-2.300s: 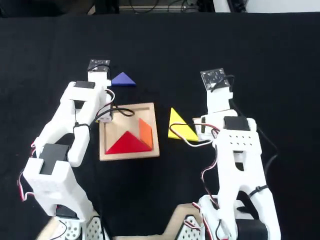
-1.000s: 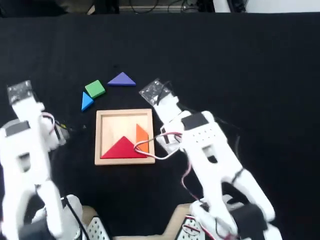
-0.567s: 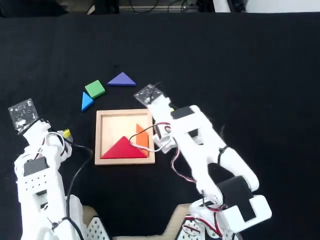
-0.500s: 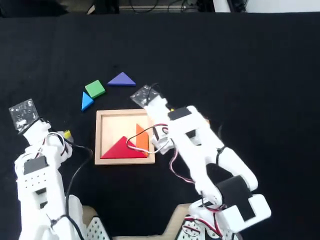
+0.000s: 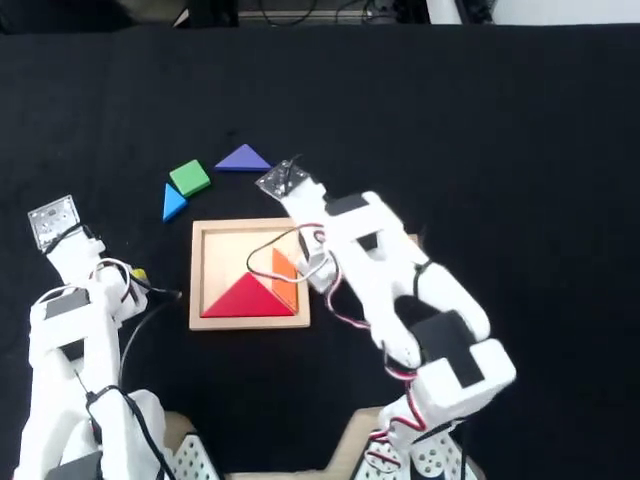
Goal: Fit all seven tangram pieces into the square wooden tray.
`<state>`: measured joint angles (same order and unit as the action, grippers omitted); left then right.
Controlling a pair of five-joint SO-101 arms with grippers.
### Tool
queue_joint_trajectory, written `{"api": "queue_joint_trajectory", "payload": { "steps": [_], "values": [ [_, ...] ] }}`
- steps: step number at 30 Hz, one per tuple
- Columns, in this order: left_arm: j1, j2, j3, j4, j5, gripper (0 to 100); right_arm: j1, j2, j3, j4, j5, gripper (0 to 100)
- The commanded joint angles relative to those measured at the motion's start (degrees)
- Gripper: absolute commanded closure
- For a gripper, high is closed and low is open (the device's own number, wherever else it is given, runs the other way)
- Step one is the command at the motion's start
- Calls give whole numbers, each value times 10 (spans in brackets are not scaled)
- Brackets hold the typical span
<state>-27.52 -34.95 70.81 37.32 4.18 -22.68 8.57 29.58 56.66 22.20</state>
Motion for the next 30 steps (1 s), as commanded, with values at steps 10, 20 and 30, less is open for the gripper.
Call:
{"api": "queue_joint_trajectory", "payload": {
  "steps": [10, 20, 30],
  "values": [
    [1, -11, -31, 11, 3, 770, 18, 18, -29, 19, 68, 801],
    [1, -11, -28, 12, 3, 770, 28, 48, -49, 46, 105, 802],
    [0, -11, -28, 12, 3, 770, 43, 145, -161, 145, 123, 731]
  ]
}}
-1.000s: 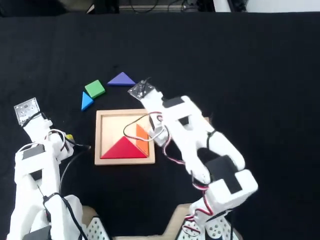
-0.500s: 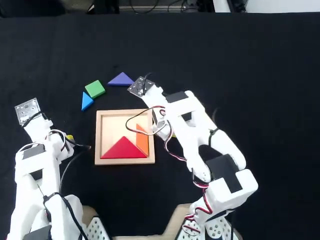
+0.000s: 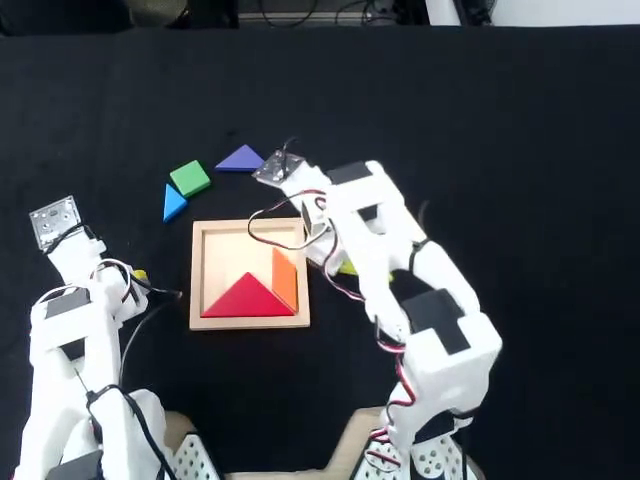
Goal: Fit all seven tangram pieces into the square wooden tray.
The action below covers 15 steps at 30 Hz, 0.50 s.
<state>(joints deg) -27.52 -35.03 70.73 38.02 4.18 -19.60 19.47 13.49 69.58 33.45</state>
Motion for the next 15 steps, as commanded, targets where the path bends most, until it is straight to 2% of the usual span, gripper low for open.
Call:
{"api": "queue_joint_trajectory", "payload": {
  "steps": [1, 13, 15],
  "values": [
    [0, -11, -27, 5, 3, 770, 13, 33, 0, 16, 12, 720],
    [0, -11, -26, 5, 2, 770, 35, 31, 0, 15, 34, 718],
    [0, -11, -26, 5, 2, 770, 41, 32, 1, 17, 58, 753]
  ]
}}
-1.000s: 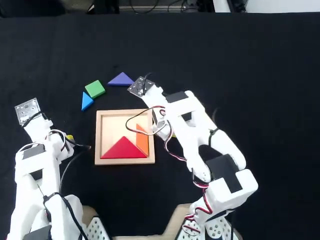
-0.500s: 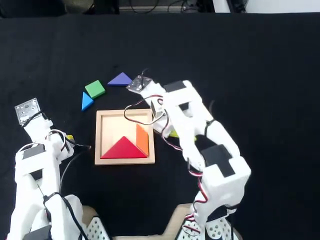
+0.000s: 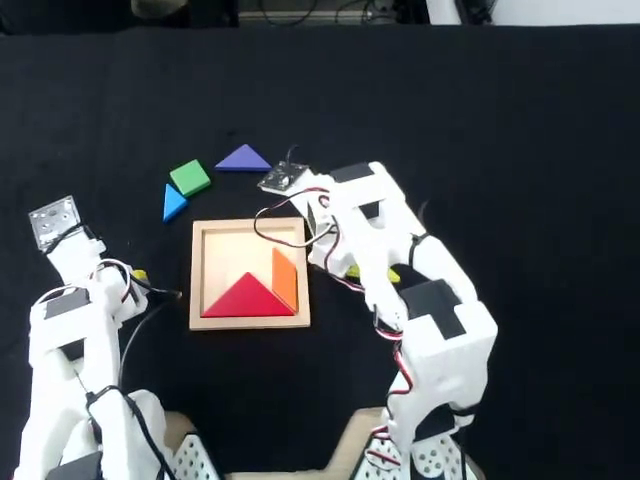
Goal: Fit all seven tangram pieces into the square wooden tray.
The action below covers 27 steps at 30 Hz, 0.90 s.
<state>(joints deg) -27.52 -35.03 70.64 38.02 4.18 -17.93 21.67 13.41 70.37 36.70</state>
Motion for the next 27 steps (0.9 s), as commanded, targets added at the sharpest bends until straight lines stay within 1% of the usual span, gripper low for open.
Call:
{"api": "queue_joint_trajectory", "payload": {
  "steps": [1, 4, 8, 12, 15, 18, 24, 27],
  "values": [
    [0, -11, -25, 5, 2, 770, 25, 11, 3, 10, 36, 783],
    [0, -11, -25, 5, 2, 770, 32, 12, 1, 7, 52, 851],
    [0, -11, -25, 5, 2, 770, 41, 7, -2, -4, 51, 882],
    [0, -11, -25, 5, 2, 770, 64, -4, -26, -5, 50, 988],
    [0, -11, -25, 5, 2, 770, 78, -26, -37, -5, 30, 987],
    [0, -11, -25, 5, 2, 770, 79, -62, -35, -2, 26, 988],
    [0, -11, -25, 5, 2, 770, 77, -116, -35, 33, 30, 988],
    [0, -11, -25, 5, 2, 770, 79, -151, -49, 73, 30, 987]
  ]
}}
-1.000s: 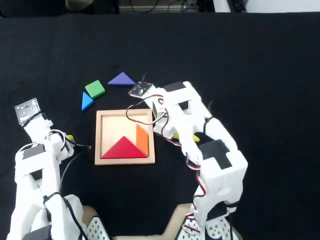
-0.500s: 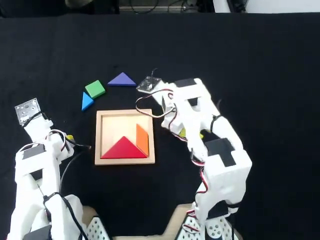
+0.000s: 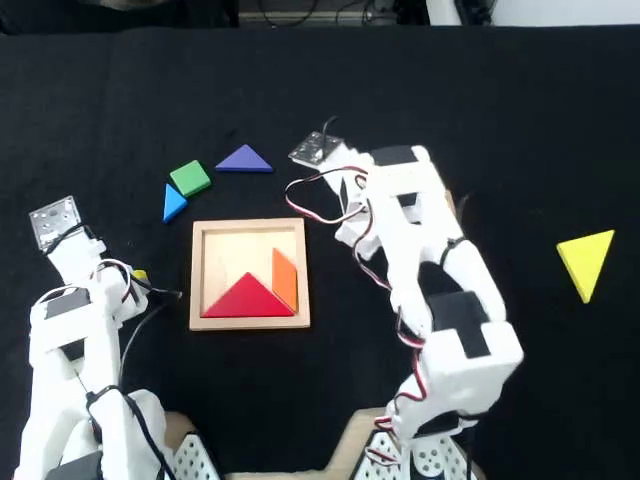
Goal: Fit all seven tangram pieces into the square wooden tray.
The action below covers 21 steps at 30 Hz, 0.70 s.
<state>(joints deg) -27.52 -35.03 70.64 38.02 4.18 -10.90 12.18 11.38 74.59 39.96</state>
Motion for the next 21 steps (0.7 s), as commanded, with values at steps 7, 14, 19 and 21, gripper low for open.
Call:
{"api": "queue_joint_trajectory", "payload": {
  "steps": [7, 14, 19, 21],
  "values": [
    [1, -11, -25, 5, 2, 770, 187, -287, -160, 140, -2, 987],
    [1, -11, -25, 4, 2, 770, 497, -288, -82, 41, -6, 987],
    [1, -11, -24, 5, 2, 770, 622, -208, 7, -101, -49, 987],
    [1, -11, -24, 5, 2, 770, 649, -168, 32, -162, -62, 987]
  ]
}}
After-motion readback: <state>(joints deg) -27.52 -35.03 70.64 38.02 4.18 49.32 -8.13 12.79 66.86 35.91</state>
